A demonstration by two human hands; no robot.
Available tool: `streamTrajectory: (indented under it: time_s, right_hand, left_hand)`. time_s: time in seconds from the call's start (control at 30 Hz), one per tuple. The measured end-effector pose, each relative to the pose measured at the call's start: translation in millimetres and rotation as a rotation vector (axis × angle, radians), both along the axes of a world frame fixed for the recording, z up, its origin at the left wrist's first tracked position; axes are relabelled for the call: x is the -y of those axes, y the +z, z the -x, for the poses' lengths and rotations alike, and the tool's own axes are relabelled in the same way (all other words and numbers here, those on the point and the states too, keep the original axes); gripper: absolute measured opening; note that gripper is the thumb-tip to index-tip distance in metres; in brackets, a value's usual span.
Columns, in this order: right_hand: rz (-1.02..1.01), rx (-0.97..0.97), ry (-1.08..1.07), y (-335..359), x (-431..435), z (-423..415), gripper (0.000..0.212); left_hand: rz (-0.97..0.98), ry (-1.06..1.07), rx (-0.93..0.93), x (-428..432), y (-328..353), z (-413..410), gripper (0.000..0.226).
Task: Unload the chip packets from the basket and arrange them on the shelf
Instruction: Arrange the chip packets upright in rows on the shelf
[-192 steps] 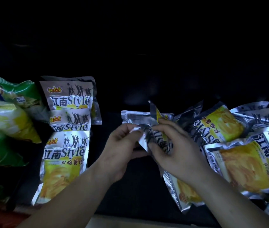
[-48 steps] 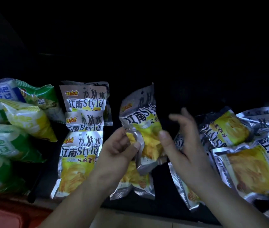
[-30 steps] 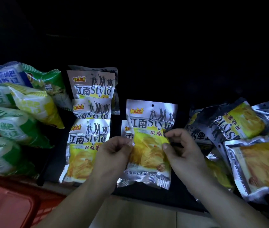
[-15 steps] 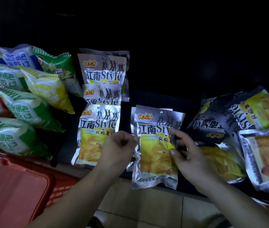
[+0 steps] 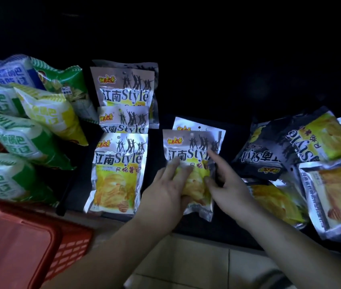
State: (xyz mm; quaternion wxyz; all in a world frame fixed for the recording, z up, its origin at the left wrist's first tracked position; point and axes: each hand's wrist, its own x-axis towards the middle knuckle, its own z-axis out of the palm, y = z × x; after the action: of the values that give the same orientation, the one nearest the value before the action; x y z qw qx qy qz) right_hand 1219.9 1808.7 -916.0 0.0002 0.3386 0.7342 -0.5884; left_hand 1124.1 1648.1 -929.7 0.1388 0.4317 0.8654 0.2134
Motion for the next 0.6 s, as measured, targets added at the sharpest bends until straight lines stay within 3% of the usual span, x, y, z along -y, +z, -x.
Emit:
streamTrajectory:
  time_s: [0.13, 0.27, 0.43, 0.6]
  right_hand:
    - [-0.001, -0.046, -0.074, 0.7, -16.2, 29.2, 0.074]
    - [0.017, -0.167, -0.276, -5.9, -31.5, 49.1, 0.047]
    - [0.066, -0.140, -0.283, -19.2, -48.4, 68.5, 0.033]
    - [0.016, -0.136, -0.217, -21.3, -53.8, 72.5, 0.040]
  left_hand:
    - [-0.040, -0.033, -0.089, -19.8, -13.3, 24.6, 0.043]
    - [0.055, -0.024, -0.203, -29.6, -16.0, 34.1, 0.045]
    - [-0.030, 0.008, -0.117, -32.1, -28.9, 33.0, 0.047]
    - [-0.059, -0.006, -0.072, -34.2, -29.3, 35.0, 0.050]
